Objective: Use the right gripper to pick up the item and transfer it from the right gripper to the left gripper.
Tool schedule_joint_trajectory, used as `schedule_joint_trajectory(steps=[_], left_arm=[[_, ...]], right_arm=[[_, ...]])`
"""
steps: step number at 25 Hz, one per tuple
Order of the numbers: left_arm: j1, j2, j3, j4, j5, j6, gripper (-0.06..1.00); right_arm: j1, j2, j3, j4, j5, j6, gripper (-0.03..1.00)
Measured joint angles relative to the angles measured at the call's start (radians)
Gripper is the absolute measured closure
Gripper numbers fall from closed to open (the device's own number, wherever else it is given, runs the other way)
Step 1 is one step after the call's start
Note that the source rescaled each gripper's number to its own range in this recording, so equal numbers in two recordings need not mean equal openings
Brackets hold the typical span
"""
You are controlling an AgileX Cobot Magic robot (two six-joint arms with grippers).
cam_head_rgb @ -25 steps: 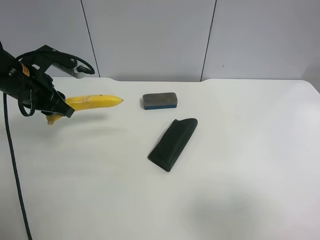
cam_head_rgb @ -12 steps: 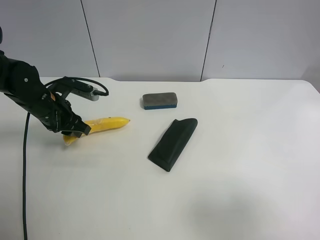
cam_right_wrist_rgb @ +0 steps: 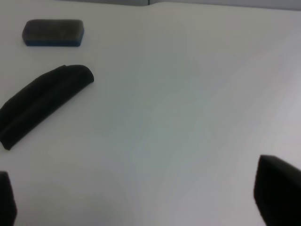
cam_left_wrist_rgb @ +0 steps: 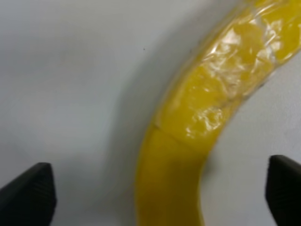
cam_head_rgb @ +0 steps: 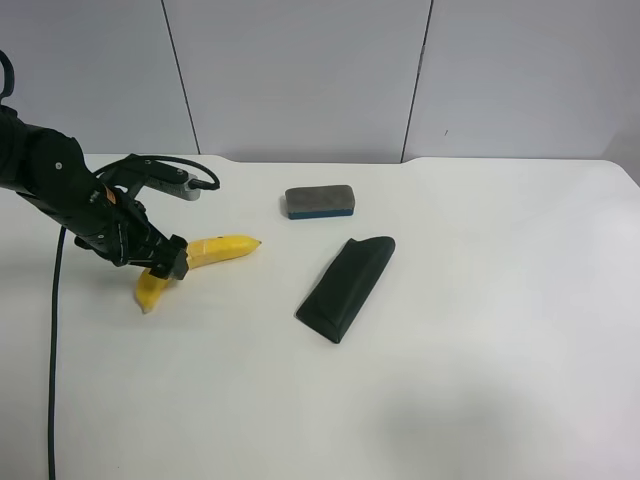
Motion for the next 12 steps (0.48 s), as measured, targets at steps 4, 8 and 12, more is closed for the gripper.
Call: schedule_joint_trajectory(steps=[4,8,12], left_arm=[[0.0,-0.006,0.0,0.001,0.004,-0.003,-0.04],[0.0,-0.07,0.0,0.001,0.052,-0.003,-0.05],[0.0,-0.184,0.0,0.001,0.162,-0.004,-0.05]], right_arm=[[0.0,0.0,0.0,0.0,0.0,0.001,-0.03],[0.0,0.0,0.0,0.0,0.0,0.001,-0.03],[0.0,0.0,0.0,0.0,0.0,0.001,-0.03]])
